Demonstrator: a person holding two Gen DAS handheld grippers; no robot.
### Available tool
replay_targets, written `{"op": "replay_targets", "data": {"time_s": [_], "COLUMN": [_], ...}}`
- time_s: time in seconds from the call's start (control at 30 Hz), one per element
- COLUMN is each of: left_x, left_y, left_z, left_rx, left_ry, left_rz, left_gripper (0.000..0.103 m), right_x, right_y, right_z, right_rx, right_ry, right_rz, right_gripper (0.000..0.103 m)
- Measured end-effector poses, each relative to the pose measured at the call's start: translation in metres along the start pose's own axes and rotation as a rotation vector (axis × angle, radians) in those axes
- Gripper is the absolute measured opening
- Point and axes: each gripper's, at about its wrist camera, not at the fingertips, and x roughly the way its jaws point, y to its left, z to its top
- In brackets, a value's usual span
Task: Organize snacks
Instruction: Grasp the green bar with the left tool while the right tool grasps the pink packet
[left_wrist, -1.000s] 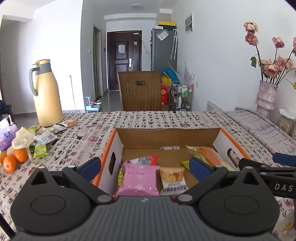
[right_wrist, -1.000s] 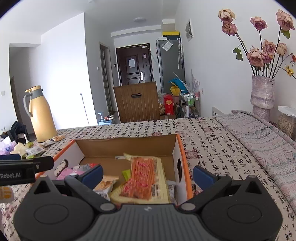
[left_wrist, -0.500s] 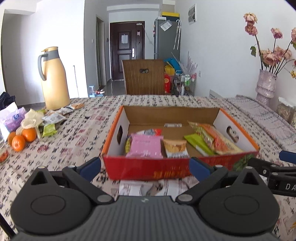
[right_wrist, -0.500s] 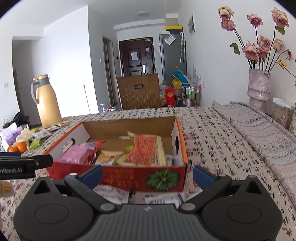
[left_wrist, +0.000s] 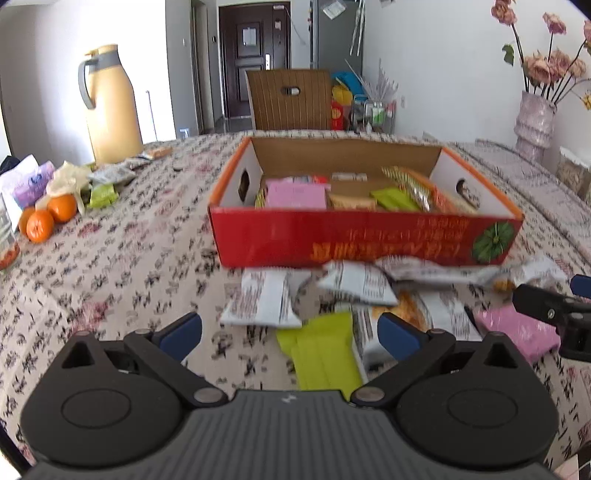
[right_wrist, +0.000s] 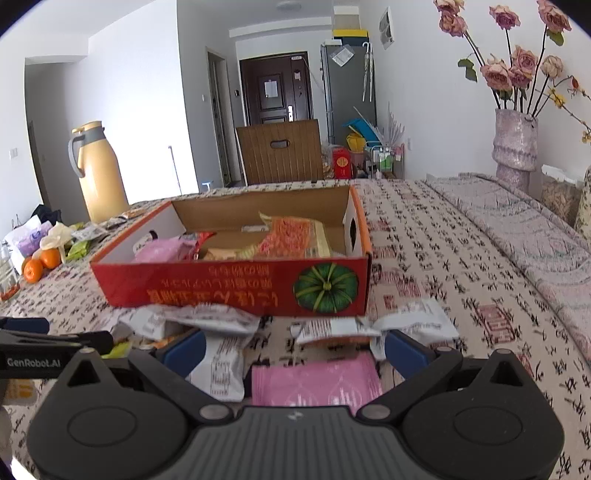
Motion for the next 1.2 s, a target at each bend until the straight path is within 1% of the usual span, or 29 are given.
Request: {"op": "replay_targets", "data": {"time_s": [0.17,0.37,0.43,0.47,0.57,0.63,0.67,0.73,0.8,0.93,1.1,1.2], "left_x": [0.001,0.002,0.004,0.005,0.008,0.01,0.01,0.012,0.011,0.01,0.008,0.004], "left_y": [-0.001,-0.002,-0.004,-0.003,0.0,0.003,0.004,0.005,0.006,0.01,0.011,0.01], "left_z": [-0.011,-0.018,-0.02,-0.02,-0.021,-0.022,-0.023,-0.025,-0.026,-0.026,-0.026,-0.024], "left_rx": [0.0,-0.002,0.003,0.0,-0.018,-0.028,-0.032,-0.035,-0.033,-0.037,-0.031,-0.022], "left_ry": [0.028,0.052,0.061,0.068,0.085,0.095,0.1,0.109,0.105,0.098,0.09,0.071], "left_rz": [-0.003,-0.008,-0.008,-0.01,-0.02,-0.026,-0.03,-0.036,-0.031,-0.027,-0.028,-0.027], "left_gripper": [0.103,0.102,0.095,0.093,0.082,0.069,0.068,0.061,0.057,0.043,0.042,0.041], "right_x": [-0.001,-0.002,-0.002,-0.002,-0.001,-0.002,-0.001,-0.001,0.0,0.001,0.003,0.004], "right_y": [-0.002,-0.005,-0.006,-0.006,-0.006,-0.005,-0.005,-0.006,-0.006,-0.005,-0.005,-0.004], "right_z": [-0.01,-0.02,-0.023,-0.024,-0.026,-0.027,-0.028,-0.028,-0.028,-0.029,-0.031,-0.032], "right_rx": [0.005,0.013,0.017,0.017,0.015,0.014,0.015,0.016,0.018,0.018,0.017,0.015], "right_ry": [0.024,0.048,0.051,0.053,0.058,0.06,0.061,0.062,0.063,0.069,0.077,0.081], "right_rz": [0.0,-0.002,-0.001,-0.001,0.0,0.0,-0.001,-0.001,-0.002,-0.002,-0.002,-0.003], "right_gripper": [0.103,0.103,0.103,0.103,0.103,0.103,0.103,0.103,0.103,0.103,0.103,0.103]}}
